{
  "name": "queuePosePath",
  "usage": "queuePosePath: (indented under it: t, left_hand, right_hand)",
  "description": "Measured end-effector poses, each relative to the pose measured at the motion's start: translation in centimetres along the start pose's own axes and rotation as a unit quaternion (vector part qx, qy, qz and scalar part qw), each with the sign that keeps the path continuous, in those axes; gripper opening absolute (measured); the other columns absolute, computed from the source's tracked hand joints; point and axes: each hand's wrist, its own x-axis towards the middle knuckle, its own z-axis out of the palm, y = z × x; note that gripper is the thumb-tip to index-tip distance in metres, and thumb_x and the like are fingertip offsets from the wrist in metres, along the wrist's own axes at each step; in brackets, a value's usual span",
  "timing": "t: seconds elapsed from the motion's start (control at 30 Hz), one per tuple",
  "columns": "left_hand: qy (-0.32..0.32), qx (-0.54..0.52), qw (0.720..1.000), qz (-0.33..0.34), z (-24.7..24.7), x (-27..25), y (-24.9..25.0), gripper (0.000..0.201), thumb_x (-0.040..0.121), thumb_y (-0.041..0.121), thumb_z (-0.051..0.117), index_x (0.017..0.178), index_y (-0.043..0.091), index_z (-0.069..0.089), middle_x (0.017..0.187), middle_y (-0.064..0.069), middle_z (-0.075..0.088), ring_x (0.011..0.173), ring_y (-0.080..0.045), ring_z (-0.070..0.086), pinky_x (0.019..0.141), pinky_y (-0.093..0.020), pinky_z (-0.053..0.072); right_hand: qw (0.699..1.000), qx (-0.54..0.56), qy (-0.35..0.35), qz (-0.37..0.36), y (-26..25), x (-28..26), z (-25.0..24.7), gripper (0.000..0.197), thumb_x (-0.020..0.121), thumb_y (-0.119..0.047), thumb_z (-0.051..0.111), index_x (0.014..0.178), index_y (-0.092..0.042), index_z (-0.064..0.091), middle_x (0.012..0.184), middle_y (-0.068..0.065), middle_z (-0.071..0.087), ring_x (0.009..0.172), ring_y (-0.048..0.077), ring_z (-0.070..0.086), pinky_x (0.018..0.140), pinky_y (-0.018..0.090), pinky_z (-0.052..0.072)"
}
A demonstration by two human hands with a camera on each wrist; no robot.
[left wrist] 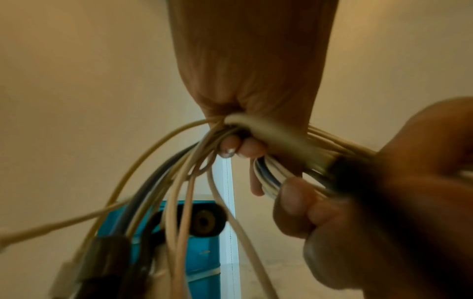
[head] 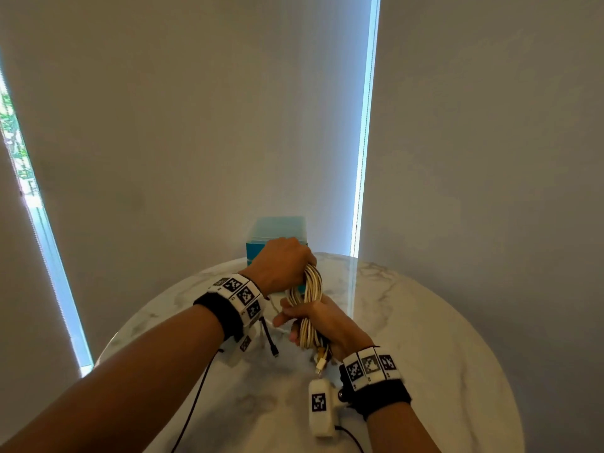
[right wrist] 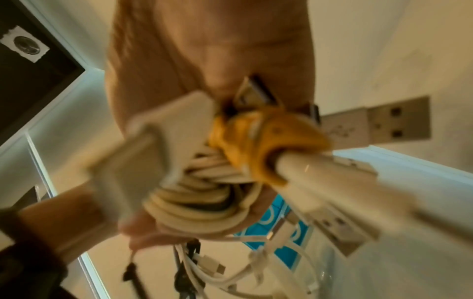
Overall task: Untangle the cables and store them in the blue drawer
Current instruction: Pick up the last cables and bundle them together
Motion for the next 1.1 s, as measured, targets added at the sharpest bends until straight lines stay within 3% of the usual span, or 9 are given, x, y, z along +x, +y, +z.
queuePosePath:
  t: [0.13, 0.27, 0.33, 0.4, 0.6, 0.8, 0.93, 1.03, 1.1]
  left_hand:
    - [-0.108, -0.149, 0.983, -0.006, -0.4, 0.9, -0.5, 0.01, 0.085, 0.025, 0.082, 0.095, 0.022, 0.083, 0.083, 0.003, 0.079, 0.072, -0.016, 0.072, 0.067, -0.034, 0.055]
    - [-0.253, -0.284, 0.925, 0.007, -1.9, 1.0, -2.9, 0.048, 0.092, 0.044, 0.084, 0.137, 0.035, 0.068, 0.109, 0.014, 0.079, 0.085, -0.008, 0.078, 0.085, -0.027, 0.058]
    - [-0.238, -0.325, 0.915, 0.024, -2.3, 0.8, -4.0, 0.052, 0.091, 0.05, 0.082, 0.14, 0.04, 0.067, 0.118, 0.019, 0.077, 0.107, -0.004, 0.074, 0.104, -0.034, 0.053]
    - [-0.184, -0.373, 0.909, 0.009, -1.8, 0.3, -4.6, 0.042, 0.093, 0.043, 0.082, 0.133, 0.036, 0.073, 0.117, 0.013, 0.079, 0.104, -0.005, 0.076, 0.107, -0.042, 0.056]
    - [-0.01, -0.542, 0.837, -0.08, 0.2, -1.3, -3.5, 0.021, 0.087, 0.024, 0.09, 0.1, 0.011, 0.08, 0.101, -0.005, 0.082, 0.079, -0.023, 0.08, 0.075, -0.03, 0.064]
    - [-0.043, -0.645, 0.755, -0.113, 2.8, -2.0, -1.9, 0.037, 0.098, 0.035, 0.078, 0.131, 0.02, 0.072, 0.117, -0.01, 0.078, 0.079, -0.02, 0.076, 0.075, -0.032, 0.064]
    - [-0.089, -0.53, 0.818, -0.207, 2.5, -1.4, -0.5, 0.075, 0.1, 0.079, 0.04, 0.114, 0.012, 0.073, 0.084, -0.001, 0.077, 0.065, -0.014, 0.074, 0.07, -0.03, 0.061]
    - [-0.112, -0.474, 0.851, -0.198, 2.8, -0.8, -0.2, 0.081, 0.1, 0.083, 0.026, 0.075, 0.015, 0.061, 0.06, 0.002, 0.054, 0.052, -0.014, 0.055, 0.065, -0.03, 0.049]
    - [-0.096, -0.485, 0.848, -0.19, 2.9, -0.7, 0.1, 0.07, 0.103, 0.079, 0.029, 0.075, 0.019, 0.052, 0.061, 0.003, 0.045, 0.052, -0.011, 0.043, 0.058, -0.028, 0.044]
  right_hand:
    - [1.0, -0.03, -0.003, 0.008, 0.1, -0.2, -1.5, 0.026, 0.103, -0.014, 0.069, 0.128, -0.008, 0.07, 0.084, 0.008, 0.076, 0.055, 0.016, 0.063, 0.053, 0.028, 0.057]
    - [1.0, -0.011, 0.002, 0.02, 0.7, -0.4, -3.9, 0.029, 0.103, -0.01, 0.065, 0.131, -0.006, 0.07, 0.075, 0.006, 0.067, 0.054, 0.015, 0.056, 0.05, 0.027, 0.053]
    - [0.999, 0.039, 0.002, 0.032, 1.0, -0.2, -4.3, 0.029, 0.103, -0.007, 0.063, 0.129, -0.004, 0.075, 0.067, 0.003, 0.056, 0.052, 0.013, 0.05, 0.048, 0.025, 0.049]
    - [0.998, 0.051, -0.002, 0.033, 1.2, -0.2, -4.0, 0.026, 0.104, -0.015, 0.066, 0.125, -0.006, 0.078, 0.065, 0.0, 0.05, 0.053, 0.012, 0.046, 0.049, 0.024, 0.046]
    - [0.999, 0.034, 0.02, 0.019, 0.9, 0.0, -2.3, 0.077, 0.094, -0.073, 0.06, 0.12, -0.002, 0.075, 0.062, -0.001, 0.05, 0.051, 0.011, 0.047, 0.049, 0.025, 0.045]
    - [0.991, 0.077, 0.11, 0.012, 0.9, 0.6, -3.3, 0.092, 0.091, -0.086, 0.044, 0.11, -0.002, 0.076, 0.059, 0.0, 0.049, 0.048, 0.012, 0.045, 0.046, 0.025, 0.042]
    - [0.989, 0.035, 0.144, 0.006, 1.2, 0.5, -3.1, 0.091, 0.09, -0.089, 0.04, 0.095, -0.011, 0.085, 0.059, 0.003, 0.053, 0.048, 0.014, 0.048, 0.048, 0.027, 0.045]
    - [0.987, 0.019, 0.163, 0.003, 1.4, 1.0, -2.8, 0.093, 0.085, -0.094, 0.038, 0.095, -0.016, 0.087, 0.061, 0.004, 0.058, 0.051, 0.014, 0.052, 0.054, 0.03, 0.049]
    - [0.985, 0.037, 0.168, -0.005, 1.5, 1.3, -2.8, 0.091, 0.083, -0.095, 0.042, 0.097, -0.016, 0.085, 0.062, 0.004, 0.059, 0.053, 0.014, 0.053, 0.057, 0.031, 0.049]
